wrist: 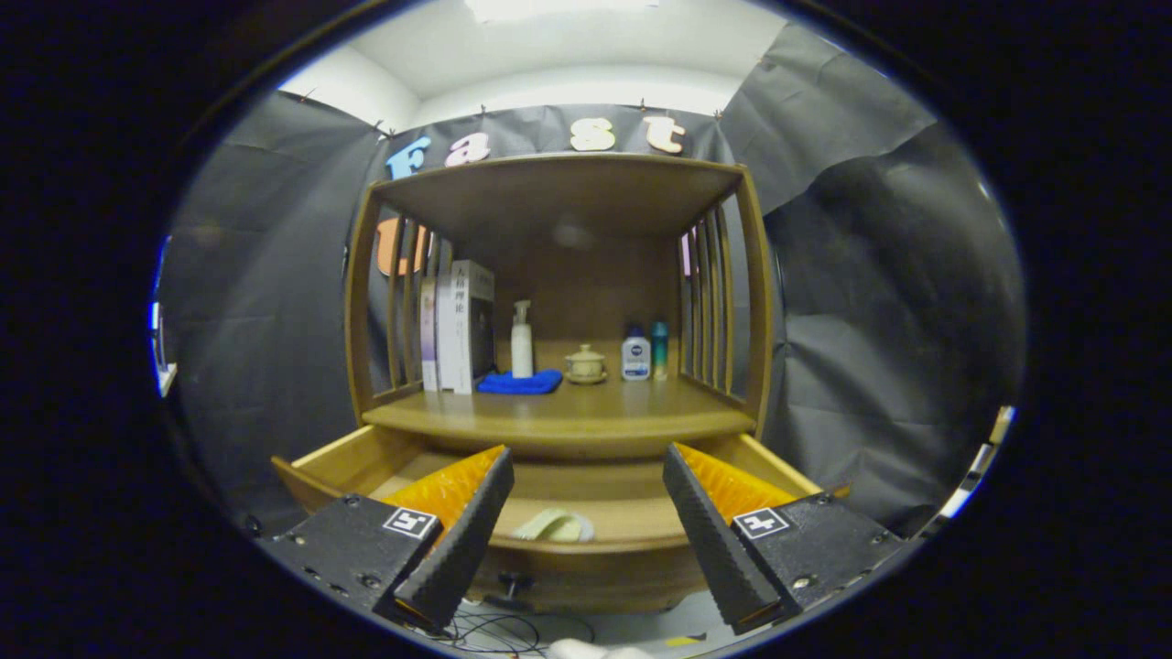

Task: Pull open the drawer, take out the items inside it, and place them on the countertop above the cabinet.

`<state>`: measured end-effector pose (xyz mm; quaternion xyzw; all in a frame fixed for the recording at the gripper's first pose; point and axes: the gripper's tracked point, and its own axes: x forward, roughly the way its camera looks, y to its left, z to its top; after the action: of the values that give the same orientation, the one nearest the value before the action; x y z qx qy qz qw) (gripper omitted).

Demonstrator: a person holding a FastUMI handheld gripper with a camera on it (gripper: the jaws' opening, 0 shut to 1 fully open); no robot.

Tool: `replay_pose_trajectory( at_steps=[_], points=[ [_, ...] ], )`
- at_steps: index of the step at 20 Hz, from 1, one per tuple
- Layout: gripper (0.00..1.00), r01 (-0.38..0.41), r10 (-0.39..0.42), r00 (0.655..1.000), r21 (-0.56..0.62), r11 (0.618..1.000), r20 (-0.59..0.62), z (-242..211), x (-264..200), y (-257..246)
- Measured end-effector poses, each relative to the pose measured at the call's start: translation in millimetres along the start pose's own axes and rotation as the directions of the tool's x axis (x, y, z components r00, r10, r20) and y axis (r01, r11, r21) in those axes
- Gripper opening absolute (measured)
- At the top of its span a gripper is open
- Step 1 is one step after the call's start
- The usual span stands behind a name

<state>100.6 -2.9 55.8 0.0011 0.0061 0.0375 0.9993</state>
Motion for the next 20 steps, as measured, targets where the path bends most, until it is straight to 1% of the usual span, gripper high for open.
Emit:
replay_pose_trajectory(
  at_steps=[2,5,7,8,9,10,12,13,15,16,17,19,20],
  points=[
    [1.0,-0.014,0.014,1.0,0.012,1.0,-0.022,28.5,23.0,4.8],
    [1.0,-0.022,0.021,0.986,-0.003,1.0,-0.164,42.7,62.4,18.9],
    [1.0,-0.049,0.042,0.962,-0.019,0.999,-0.271,37.4,86.9,33.2],
    [1.0,-0.054,0.047,0.938,-0.011,0.998,-0.343,27.6,92.6,38.5],
    [1.0,-0.062,0.056,0.908,-0.001,0.998,-0.415,14.8,98.4,44.2],
    [1.0,-0.068,0.058,0.87,-0.002,0.998,-0.49,1.7,103.6,47.3],
    [0.98,-0.055,0.041,0.775,-0.002,0.998,-0.631,-31.1,106.7,48.6],
    [0.97,-0.06,0.046,0.726,0.004,0.998,-0.686,-44.1,107.2,50.8],
    [0.94,-0.045,0.053,0.625,0.031,0.998,-0.779,-69.2,104.7,54.0],
    [0.9,-0.036,0.054,0.582,0.041,0.999,-0.811,-83.2,102.7,55.9],
    [0.89,-0.031,0.06,0.536,0.051,0.998,-0.842,-98.2,96.0,56.4],
    [0.83,-0.017,0.044,0.479,0.04,0.999,-0.877,-119.4,94.5,52.8],
    [0.8,-0.009,0.03,0.461,0.029,1.0,-0.887,-126.3,93.8,48.9]
  ],
)
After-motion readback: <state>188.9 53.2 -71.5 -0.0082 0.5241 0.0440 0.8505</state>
